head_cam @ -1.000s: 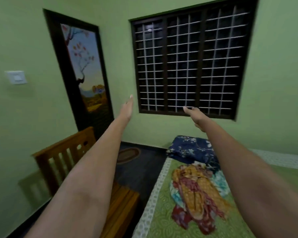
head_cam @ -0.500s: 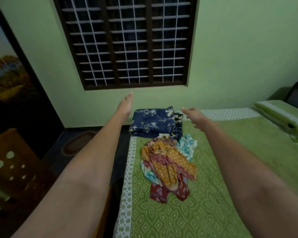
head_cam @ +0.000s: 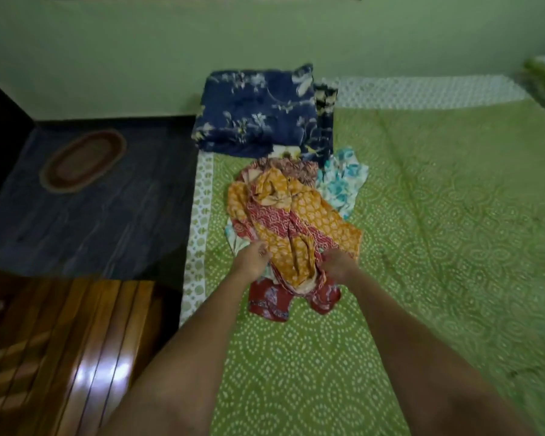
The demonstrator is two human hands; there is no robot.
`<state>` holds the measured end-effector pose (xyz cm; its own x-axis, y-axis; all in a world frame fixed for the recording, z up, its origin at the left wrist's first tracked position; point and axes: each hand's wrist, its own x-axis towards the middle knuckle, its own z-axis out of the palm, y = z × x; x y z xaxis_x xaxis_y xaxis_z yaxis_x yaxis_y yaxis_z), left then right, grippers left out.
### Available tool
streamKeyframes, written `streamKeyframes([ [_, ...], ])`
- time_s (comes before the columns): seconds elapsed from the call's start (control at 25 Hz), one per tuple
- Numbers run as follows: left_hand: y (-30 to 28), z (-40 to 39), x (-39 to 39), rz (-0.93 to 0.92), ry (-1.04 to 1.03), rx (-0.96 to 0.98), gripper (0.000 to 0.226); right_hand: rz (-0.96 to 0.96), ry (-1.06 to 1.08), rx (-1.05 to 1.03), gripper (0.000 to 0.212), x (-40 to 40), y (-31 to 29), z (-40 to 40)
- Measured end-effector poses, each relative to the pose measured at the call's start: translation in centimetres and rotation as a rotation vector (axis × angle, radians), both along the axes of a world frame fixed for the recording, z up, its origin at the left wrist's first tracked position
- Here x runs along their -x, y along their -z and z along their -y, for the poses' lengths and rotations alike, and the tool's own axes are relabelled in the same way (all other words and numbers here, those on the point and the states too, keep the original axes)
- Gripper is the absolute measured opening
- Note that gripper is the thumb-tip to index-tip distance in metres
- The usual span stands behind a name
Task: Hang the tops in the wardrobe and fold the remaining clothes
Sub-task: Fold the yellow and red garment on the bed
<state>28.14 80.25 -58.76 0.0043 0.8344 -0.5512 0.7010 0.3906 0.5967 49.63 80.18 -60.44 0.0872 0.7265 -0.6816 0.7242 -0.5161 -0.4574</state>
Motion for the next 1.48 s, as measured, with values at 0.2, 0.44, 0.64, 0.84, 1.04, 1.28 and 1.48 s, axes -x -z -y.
streamKeyframes([
  [0.2, 10.7, -2.1, -2.3, -0.049, 0.214, -0.001, 0.060, -0.096, 0.174, -0.091, 0.047, 1.4, 9.1, -6.2],
  [0.44, 14.9, -2.3, -2.4, 0.026, 0.012, -0.011, 0.055, -0.132, 0.224, -0.038, 0.023, 2.8, 12.2, -8.8],
  [0.64, 8.8, -3.9, -3.8, -0.179, 0.175, -0.245, 0.087, -0.287, -0.160, -0.086, 0.012, 2.5, 6.8, -7.4],
  [0.84, -2.3, -6.3, -5.5, -0.303, 0.410, -0.234, 0.062, -0.576, -0.057, -0.188, 0.006, 1.1, -3.1, -6.6],
  [1.04, -15.9, -5.6, -4.4, -0.439, 0.594, -0.333, 0.012, -0.604, -0.175, -0.235, 0.012, -0.6, -17.4, -3.9],
  [1.28, -34.8, 1.2, -5.1, -0.269, 0.397, -0.673, 0.015, -0.391, -0.223, -0.538, 0.021, -0.7, -38.4, 2.9],
  [1.48, -44.3, 5.9, -4.7, 0.339, 0.183, -0.692, 0.026, -0.022, -0.155, -0.827, 0.015, -1.0, -48.3, 8.3],
])
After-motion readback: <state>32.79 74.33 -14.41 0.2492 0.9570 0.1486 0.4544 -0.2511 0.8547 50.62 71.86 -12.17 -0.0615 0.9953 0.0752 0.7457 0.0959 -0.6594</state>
